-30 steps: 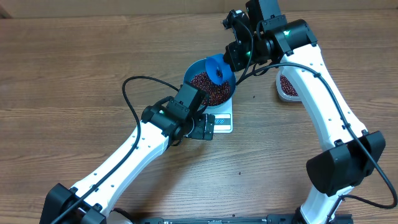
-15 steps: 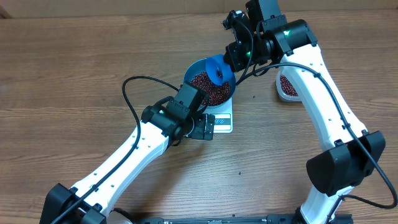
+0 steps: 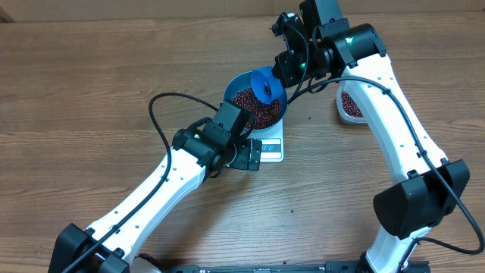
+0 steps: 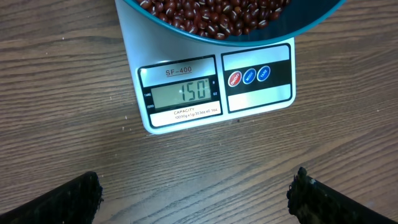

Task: Scoop item into bowl and weigh 150g on scale

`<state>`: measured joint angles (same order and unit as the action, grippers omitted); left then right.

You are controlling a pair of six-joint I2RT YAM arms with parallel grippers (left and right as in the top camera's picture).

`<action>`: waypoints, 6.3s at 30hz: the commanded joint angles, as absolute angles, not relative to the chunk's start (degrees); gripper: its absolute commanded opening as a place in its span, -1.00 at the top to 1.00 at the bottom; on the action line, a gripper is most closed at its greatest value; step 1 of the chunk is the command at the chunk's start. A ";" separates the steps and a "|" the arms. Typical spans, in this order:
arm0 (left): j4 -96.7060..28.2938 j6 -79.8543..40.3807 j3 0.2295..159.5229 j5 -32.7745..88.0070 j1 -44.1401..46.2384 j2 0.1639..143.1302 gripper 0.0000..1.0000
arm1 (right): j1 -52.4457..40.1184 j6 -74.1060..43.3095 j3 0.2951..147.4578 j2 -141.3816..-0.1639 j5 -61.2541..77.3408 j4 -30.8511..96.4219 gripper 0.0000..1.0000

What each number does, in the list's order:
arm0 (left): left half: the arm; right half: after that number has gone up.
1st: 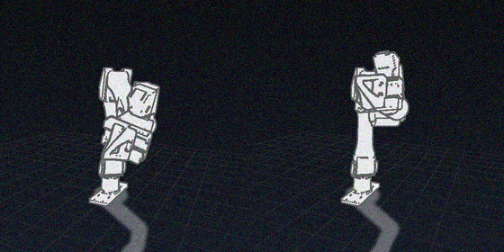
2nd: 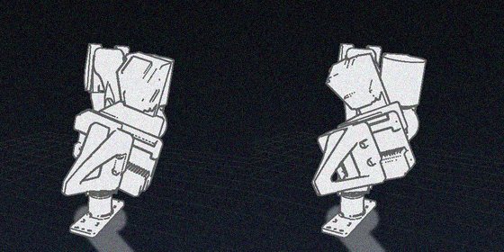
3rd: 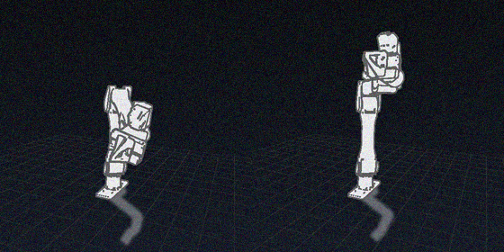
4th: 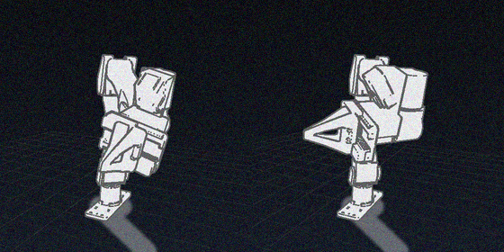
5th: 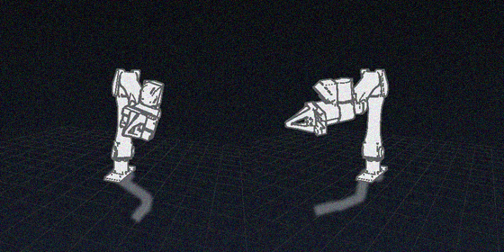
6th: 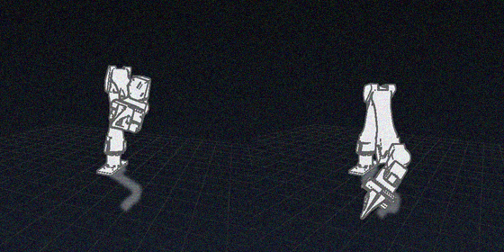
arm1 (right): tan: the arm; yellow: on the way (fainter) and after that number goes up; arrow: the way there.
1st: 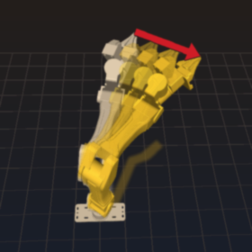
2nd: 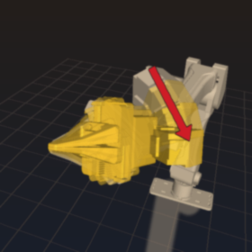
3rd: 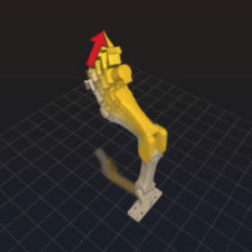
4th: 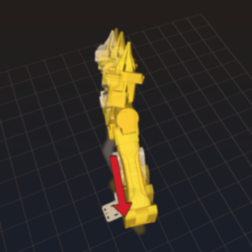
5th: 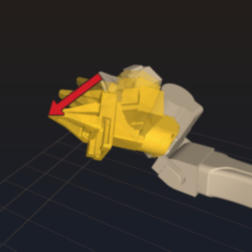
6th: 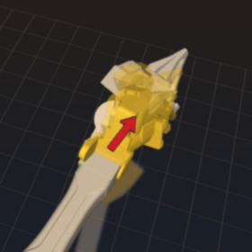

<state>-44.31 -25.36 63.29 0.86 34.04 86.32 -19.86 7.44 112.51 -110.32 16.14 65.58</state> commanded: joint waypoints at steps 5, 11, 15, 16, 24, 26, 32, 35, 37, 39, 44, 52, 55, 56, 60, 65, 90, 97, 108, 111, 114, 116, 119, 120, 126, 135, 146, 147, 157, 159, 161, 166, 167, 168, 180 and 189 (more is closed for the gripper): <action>-44.29 -25.93 63.02 1.08 34.11 86.89 -0.99 | -19.49 7.07 114.39 -110.83 16.64 65.45 0.92; -44.29 -25.93 63.02 1.08 34.11 86.89 -0.99 | -19.49 7.07 114.39 -110.83 16.64 66.19 0.92; -44.29 -25.93 63.02 1.08 34.11 86.89 -0.99 | -19.49 7.07 114.39 -110.83 16.64 66.46 0.92; -44.29 -25.93 63.02 1.08 34.11 86.89 -0.99 | -19.49 7.07 114.39 -110.83 16.64 66.54 0.92; -44.29 -25.93 63.02 1.08 34.11 86.89 -0.99 | -19.49 7.07 114.39 -110.83 16.84 66.78 0.92; -44.29 -25.93 63.02 1.08 34.11 86.89 -0.99 | -19.49 7.07 114.39 -110.83 16.84 66.76 0.92; -44.29 -25.93 63.02 1.08 34.11 86.89 -0.99 | -19.49 7.07 114.39 -110.83 16.84 66.76 0.92; -44.29 -25.93 63.02 1.08 34.11 86.89 -0.99 | -19.49 7.07 114.39 -110.83 16.84 66.76 0.92; -44.29 -25.93 63.02 1.08 34.11 86.89 -0.99 | -19.49 7.07 114.39 -110.83 16.84 66.76 0.92; -44.29 -25.93 63.02 1.08 34.11 86.89 -0.99 | -19.49 7.07 114.39 -110.83 16.84 66.74 0.92; -44.29 -25.93 63.02 1.08 34.11 86.89 -0.99 | -19.49 7.07 114.39 -110.83 16.84 66.76 0.93; -44.29 -25.93 63.02 1.08 34.11 86.89 -0.99 | -19.49 7.07 114.39 -110.83 16.82 66.76 0.93; -44.29 -25.93 63.02 1.08 34.11 86.89 -0.98 | -19.49 7.07 114.43 -110.61 16.84 66.76 0.93; -44.29 -25.93 63.02 1.08 34.11 86.89 -0.99 | -19.49 7.07 114.48 -110.41 16.82 66.78 0.93; -44.29 -25.93 63.02 1.08 34.11 86.89 -0.99 | -19.49 9.08 114.52 -108.27 16.71 66.57 0.93; -44.29 -25.96 63.02 1.08 34.11 86.89 -0.99 | -19.49 10.02 114.52 -105.34 16.58 66.06 0.93; -44.29 -25.93 63.02 1.08 34.11 86.89 -0.99 | -18.50 10.28 114.52 -102.15 15.64 67.24 0.93; -44.29 -25.93 63.02 1.08 34.11 86.89 -0.99 | -17.43 8.84 114.52 -102.15 15.57 67.66 0.93; -44.29 -25.96 63.02 1.08 34.11 86.89 -0.99 | -4.67 4.01 114.52 -102.15 16.84 75.35 0.93; -44.29 -25.93 63.02 1.08 34.11 86.89 -0.99 | 0.69 3.68 114.52 -102.15 18.57 77.80 0.93; -44.29 -25.93 63.02 1.08 34.11 86.89 -0.99 | 6.90 0.56 114.50 -102.17 19.44 79.48 0.93; -44.29 -25.93 63.02 1.08 34.11 86.89 -0.99 | 10.04 -1.02 114.50 -102.17 19.46 80.12 0.93; -44.29 -25.93 63.02 1.08 34.11 86.89 -0.99 | 15.03 -1.76 113.80 -102.24 19.38 80.27 0.93; -44.29 -25.93 63.02 1.08 34.11 86.89 -0.99 | 16.14 -1.78 113.21 -102.24 19.40 80.23 0.93; -44.29 -25.93 63.02 1.08 34.11 86.89 -0.99 | 18.63 -1.76 108.14 -102.28 19.44 78.85 0.93; -44.29 -25.93 63.02 1.08 34.11 86.89 -0.99 | 18.59 -1.76 98.61 -102.63 26.00 67.88 0.92; -44.29 -25.93 63.02 1.08 34.11 86.89 -0.99 | 18.61 -1.74 94.02 -102.72 26.02 64.12 0.63; -44.29 -25.93 63.02 1.08 34.11 86.89 -0.99 | 18.61 -1.74 94.02 -102.72 26.02 64.03 0.63; -44.29 -25.93 63.02 1.08 34.11 86.89 -0.99 | 18.61 -1.72 94.02 -102.78 24.75 63.40 -0.46; -44.29 -25.93 63.02 1.08 34.11 86.89 -0.99 | 18.61 -1.74 94.02 -102.78 20.73 62.98 -0.92; -44.29 -25.93 63.02 1.08 34.11 86.89 -0.99 | 18.61 -1.76 94.02 -102.78 18.37 62.57 -1.00; -44.29 -25.93 63.02 1.08 34.11 86.89 -0.99 | 18.61 -1.80 94.00 -102.78 15.62 60.60 -1.00; -44.29 -25.93 63.02 1.08 34.11 86.89 -0.99 | 18.61 -1.98 94.00 -102.78 15.40 60.25 -1.00; -44.29 -25.93 63.02 1.08 34.11 86.89 -0.99 | 18.61 -2.07 94.00 -102.78 15.49 60.12 -1.00; -44.29 -25.93 63.02 1.08 34.11 86.89 -0.99 | 18.35 -12.32 93.95 -102.91 -9.04 61.52 -1.00; -44.29 -25.93 63.02 1.08 34.11 86.89 -0.99 | 18.35 -15.03 93.95 -102.94 -7.64 60.84 -1.00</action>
